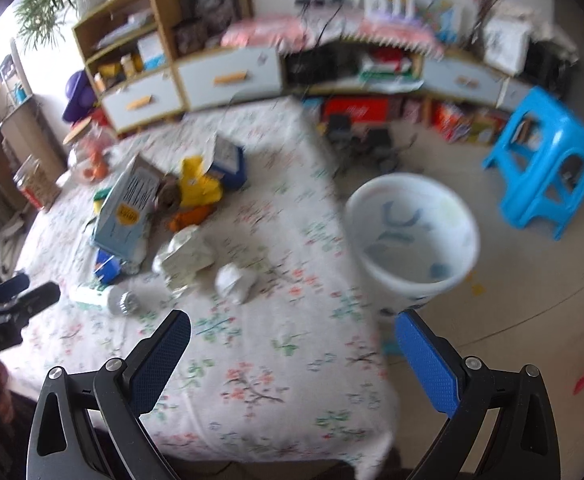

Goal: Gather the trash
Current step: 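Grasp the crumpled white paper with the right tool while the left tool reaches toward the white bottle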

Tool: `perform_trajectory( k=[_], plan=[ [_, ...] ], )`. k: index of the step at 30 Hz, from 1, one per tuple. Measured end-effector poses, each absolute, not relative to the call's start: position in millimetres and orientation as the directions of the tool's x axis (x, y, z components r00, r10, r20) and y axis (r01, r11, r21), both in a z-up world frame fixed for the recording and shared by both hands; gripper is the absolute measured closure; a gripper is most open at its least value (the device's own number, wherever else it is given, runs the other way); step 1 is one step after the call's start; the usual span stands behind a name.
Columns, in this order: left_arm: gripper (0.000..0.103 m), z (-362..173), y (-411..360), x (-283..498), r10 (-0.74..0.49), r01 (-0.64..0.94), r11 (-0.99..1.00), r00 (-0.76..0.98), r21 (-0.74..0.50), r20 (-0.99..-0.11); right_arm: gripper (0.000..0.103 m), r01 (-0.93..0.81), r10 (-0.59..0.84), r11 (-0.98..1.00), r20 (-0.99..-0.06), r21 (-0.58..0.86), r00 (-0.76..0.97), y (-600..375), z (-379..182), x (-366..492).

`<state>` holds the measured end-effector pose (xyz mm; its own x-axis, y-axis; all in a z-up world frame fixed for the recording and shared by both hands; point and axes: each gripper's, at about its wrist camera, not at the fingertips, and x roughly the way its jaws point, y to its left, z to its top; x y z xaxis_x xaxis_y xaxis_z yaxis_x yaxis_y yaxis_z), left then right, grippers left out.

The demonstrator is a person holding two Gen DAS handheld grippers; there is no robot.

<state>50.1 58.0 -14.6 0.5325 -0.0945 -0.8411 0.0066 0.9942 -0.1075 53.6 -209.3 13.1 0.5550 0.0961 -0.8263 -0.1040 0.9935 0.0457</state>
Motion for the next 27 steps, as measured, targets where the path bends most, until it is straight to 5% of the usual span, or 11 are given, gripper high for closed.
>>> perform_trajectory(
  k=[15, 18, 20, 27],
  plan=[
    [0.001, -42, 106, 78, -0.153, -0.044, 0.981, 0.410, -0.187, -0.899, 0.003, -0.214, 0.241, 0.960, -0.918, 0.179, 0.314, -132, -47, 147],
    [0.001, -46, 110, 78, -0.166, -0.035, 0.980, 0.397, -0.196, -0.902, 0.023, -0.228, 0.227, 0.960, -0.931, 0.165, 0.285, -119, -60, 163],
    [0.001, -51, 113, 79, -0.180, -0.029, 0.978, 0.387, -0.207, -0.904, 0.059, -0.225, 0.237, 0.957, -0.938, 0.181, 0.253, -116, -67, 171],
    [0.001, -54, 106, 81, -0.230, 0.049, 0.972, 0.359, -0.228, -0.905, 0.066, -0.232, 0.281, 0.949, -0.903, 0.213, 0.324, -134, -45, 168]
  ],
)
